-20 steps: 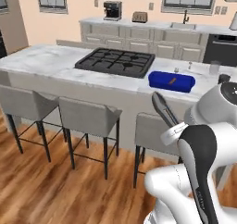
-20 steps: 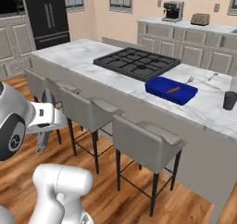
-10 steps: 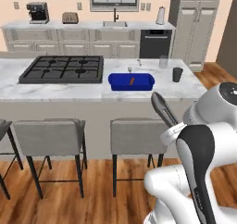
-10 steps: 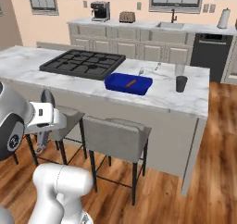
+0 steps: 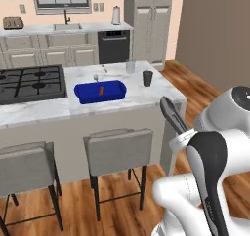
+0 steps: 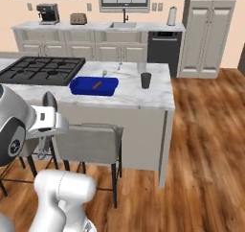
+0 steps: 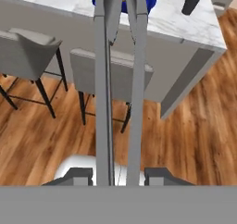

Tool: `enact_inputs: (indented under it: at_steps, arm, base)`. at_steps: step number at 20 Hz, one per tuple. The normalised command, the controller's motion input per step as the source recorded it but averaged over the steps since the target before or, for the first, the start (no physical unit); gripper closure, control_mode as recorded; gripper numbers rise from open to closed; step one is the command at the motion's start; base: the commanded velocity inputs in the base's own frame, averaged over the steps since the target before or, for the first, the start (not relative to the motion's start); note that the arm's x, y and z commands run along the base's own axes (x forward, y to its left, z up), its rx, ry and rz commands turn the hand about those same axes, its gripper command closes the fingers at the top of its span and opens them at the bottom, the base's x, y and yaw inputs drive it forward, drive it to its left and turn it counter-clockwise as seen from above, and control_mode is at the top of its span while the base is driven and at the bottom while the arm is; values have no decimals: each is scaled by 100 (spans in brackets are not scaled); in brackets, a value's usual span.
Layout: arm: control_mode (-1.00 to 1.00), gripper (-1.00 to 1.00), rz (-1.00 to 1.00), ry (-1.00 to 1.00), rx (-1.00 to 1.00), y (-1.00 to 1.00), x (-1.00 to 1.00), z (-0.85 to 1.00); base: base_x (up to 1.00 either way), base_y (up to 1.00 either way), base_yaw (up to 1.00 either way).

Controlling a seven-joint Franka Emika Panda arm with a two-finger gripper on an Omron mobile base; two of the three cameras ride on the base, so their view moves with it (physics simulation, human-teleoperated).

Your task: Take the tongs from the drawer on the right and place them on the dining counter next to the tray containing the hot dog.

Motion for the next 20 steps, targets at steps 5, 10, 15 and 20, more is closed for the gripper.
enact_inputs:
  at_steps: [5,10,15,20]
  arm:
    - [100,100,0,0,0,0,0,0]
    - [100,100,0,0,0,0,0,0]
    - [100,100,0,0,0,0,0,0]
    - [100,100,0,0,0,0,0,0]
  base:
    - [44,0,-21]
    - [59,5,-8]
    - [78,15,-2]
    - [70,13,0]
